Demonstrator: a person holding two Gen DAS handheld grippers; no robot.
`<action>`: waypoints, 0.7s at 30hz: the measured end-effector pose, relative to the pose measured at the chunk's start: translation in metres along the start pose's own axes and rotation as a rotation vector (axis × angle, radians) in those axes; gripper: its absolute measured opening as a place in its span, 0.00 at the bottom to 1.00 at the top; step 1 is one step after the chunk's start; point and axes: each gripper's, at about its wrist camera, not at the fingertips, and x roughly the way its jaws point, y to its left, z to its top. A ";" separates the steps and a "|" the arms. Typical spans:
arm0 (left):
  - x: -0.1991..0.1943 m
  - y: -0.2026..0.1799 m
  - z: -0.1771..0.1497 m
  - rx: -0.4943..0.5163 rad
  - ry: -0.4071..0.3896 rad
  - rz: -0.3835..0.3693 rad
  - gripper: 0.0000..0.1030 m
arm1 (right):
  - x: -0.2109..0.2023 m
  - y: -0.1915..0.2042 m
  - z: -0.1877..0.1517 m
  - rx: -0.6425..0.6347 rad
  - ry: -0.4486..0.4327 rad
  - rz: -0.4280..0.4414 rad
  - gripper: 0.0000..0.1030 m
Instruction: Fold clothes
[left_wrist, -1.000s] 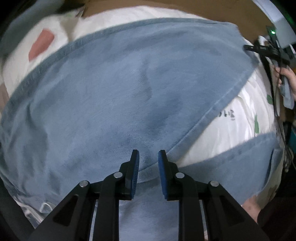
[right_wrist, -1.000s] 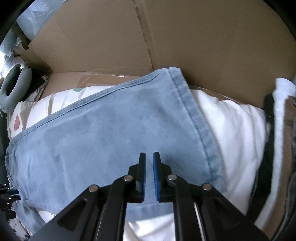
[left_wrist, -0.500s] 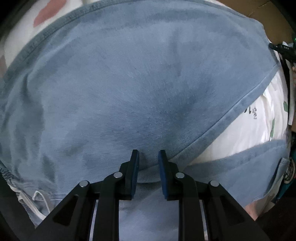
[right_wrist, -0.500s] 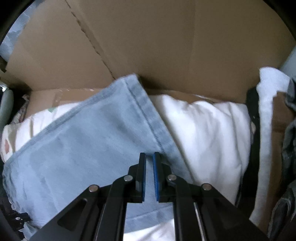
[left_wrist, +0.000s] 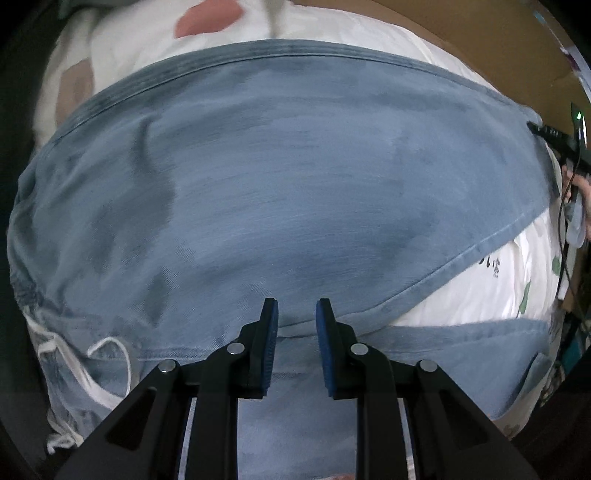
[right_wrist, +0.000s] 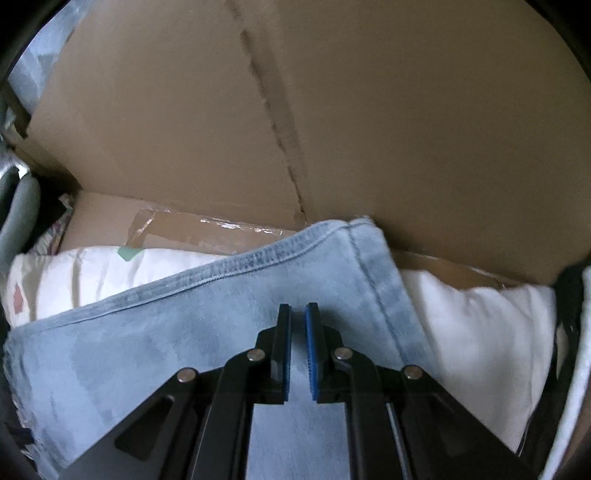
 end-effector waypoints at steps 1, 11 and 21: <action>0.000 0.003 0.000 -0.012 -0.001 0.002 0.20 | 0.006 0.003 0.001 -0.006 0.009 -0.013 0.06; -0.044 0.056 0.018 -0.086 -0.078 0.054 0.20 | 0.025 0.021 0.013 -0.120 0.080 -0.177 0.04; -0.101 0.139 0.013 -0.233 -0.093 0.028 0.20 | -0.012 0.019 0.003 -0.040 0.110 -0.146 0.06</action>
